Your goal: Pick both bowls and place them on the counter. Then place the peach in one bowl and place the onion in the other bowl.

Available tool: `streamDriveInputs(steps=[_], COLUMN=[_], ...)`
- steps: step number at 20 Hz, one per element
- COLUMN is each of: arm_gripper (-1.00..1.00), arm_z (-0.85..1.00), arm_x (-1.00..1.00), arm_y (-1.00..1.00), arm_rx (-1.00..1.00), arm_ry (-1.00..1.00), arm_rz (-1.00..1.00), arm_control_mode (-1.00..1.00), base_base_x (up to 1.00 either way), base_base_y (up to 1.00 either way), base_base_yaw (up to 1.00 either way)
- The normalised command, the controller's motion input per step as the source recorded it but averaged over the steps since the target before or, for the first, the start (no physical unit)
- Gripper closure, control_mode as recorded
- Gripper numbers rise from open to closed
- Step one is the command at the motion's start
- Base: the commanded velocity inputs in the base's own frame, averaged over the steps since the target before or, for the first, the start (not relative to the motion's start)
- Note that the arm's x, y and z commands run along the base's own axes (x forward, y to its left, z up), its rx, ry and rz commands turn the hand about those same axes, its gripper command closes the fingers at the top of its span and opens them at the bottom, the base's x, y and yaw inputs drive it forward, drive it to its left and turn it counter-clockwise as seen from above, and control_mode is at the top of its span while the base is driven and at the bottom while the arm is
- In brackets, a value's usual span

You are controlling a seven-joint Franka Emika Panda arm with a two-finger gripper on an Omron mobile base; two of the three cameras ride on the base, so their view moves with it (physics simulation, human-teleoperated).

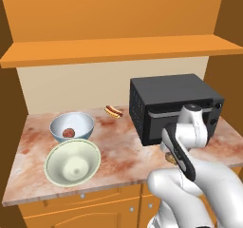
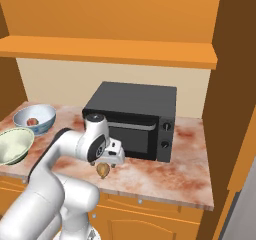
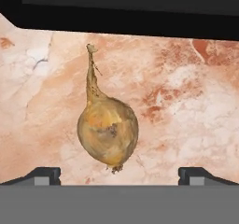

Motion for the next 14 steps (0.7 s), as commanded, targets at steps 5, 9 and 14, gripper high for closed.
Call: streamDriveInputs(steps=[5, 9, 14], arm_gripper=[-1.00, -1.00, -1.00], arm_z=[-0.26, -0.27, -0.30], arm_x=[0.00, 0.00, 0.03], arm_y=[0.05, 0.05, 0.06], arm_rx=[0.03, 0.02, 0.00], arm_ry=[0.04, 0.00, 0.00], arm_rz=[-0.07, -0.05, -0.05], arm_control_mode=[-1.00, -1.00, -1.00], base_base_x=[0.00, 0.00, 0.00], base_base_y=[0.00, 0.00, 0.00], base_base_yaw=[0.00, 0.00, 0.00])
